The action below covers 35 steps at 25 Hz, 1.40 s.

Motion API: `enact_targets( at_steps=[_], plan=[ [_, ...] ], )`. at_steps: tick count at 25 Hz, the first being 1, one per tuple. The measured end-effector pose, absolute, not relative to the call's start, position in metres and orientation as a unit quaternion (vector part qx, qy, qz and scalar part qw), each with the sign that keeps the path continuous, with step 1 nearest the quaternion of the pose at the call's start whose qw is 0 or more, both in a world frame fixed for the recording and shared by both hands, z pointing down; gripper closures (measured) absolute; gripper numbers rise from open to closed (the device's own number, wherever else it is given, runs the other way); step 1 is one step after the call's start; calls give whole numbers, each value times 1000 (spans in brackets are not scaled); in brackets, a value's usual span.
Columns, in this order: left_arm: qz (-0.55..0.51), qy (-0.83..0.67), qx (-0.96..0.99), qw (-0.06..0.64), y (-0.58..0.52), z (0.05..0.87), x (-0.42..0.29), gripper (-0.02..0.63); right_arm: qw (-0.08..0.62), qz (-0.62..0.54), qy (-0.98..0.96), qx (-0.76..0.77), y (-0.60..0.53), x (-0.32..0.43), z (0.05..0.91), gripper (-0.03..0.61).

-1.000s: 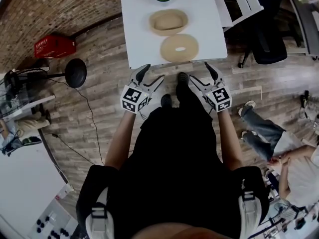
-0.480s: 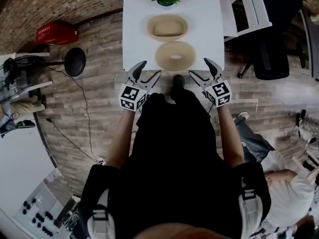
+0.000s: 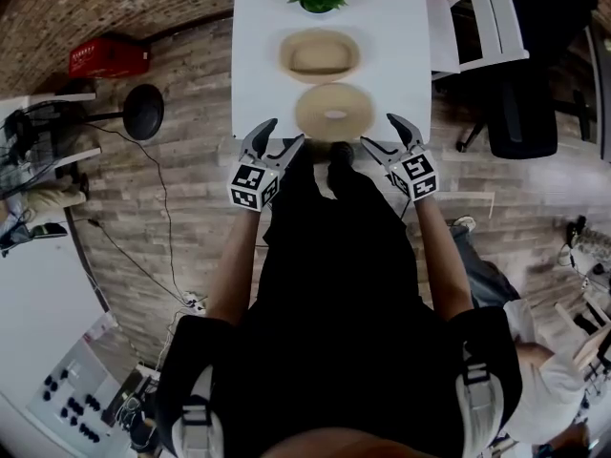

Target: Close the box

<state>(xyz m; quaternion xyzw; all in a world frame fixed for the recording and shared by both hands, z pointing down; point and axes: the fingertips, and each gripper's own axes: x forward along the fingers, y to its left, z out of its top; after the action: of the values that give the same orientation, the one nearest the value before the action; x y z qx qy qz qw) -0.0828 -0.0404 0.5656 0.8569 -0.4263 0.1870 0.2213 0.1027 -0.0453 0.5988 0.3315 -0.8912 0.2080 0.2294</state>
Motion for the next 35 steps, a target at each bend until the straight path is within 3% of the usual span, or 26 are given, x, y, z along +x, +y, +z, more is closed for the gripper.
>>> enact_targets(
  at_steps=[22, 35],
  plan=[
    [232, -397, 821, 338, -73, 709, -92, 310, 268, 293, -848, 351, -72, 96, 706, 241],
    [219, -382, 811, 385, -80, 727, -83, 319, 272, 343, -819, 371, -78, 96, 730, 276]
  ],
)
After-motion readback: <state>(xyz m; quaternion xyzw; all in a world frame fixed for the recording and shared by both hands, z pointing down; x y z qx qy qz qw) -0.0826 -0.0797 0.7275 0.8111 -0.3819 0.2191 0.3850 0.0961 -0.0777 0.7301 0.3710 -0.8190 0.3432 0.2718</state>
